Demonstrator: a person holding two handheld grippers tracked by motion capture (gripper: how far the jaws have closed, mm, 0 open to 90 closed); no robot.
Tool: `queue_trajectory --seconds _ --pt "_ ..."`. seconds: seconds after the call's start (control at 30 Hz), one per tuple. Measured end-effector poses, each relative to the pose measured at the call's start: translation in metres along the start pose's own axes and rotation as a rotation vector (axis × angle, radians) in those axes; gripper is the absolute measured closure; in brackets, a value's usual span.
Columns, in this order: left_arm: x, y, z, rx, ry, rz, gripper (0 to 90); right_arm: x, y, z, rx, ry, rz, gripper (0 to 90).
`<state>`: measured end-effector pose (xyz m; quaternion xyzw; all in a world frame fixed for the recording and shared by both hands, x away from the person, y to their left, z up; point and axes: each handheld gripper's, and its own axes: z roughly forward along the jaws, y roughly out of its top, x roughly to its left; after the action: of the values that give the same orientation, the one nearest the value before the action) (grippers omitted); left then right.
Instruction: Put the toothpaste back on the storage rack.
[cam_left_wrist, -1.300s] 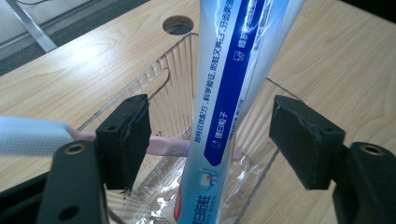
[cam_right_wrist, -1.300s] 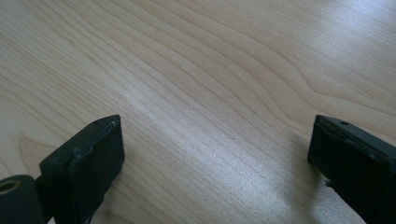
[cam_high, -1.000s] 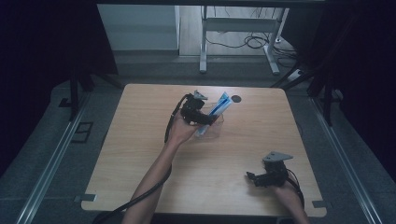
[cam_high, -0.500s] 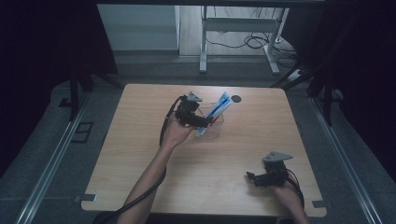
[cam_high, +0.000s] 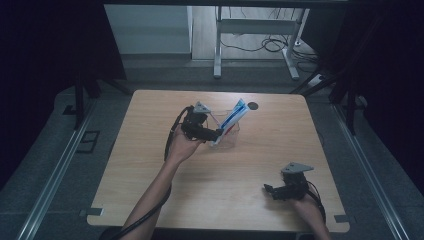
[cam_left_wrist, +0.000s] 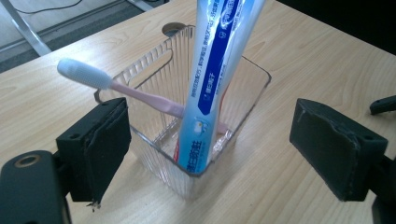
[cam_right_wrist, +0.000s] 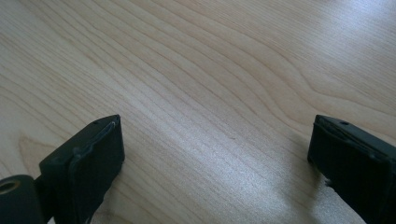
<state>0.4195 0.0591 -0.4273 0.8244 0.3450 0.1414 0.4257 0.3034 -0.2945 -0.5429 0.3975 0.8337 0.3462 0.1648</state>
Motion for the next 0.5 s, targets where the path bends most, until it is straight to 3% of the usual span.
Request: queue_trajectory --seconds 0.5 --pt "0.001 -0.026 -0.021 0.004 0.031 0.022 12.8 0.0 0.0 0.0 0.0 0.0 0.0 3.3"
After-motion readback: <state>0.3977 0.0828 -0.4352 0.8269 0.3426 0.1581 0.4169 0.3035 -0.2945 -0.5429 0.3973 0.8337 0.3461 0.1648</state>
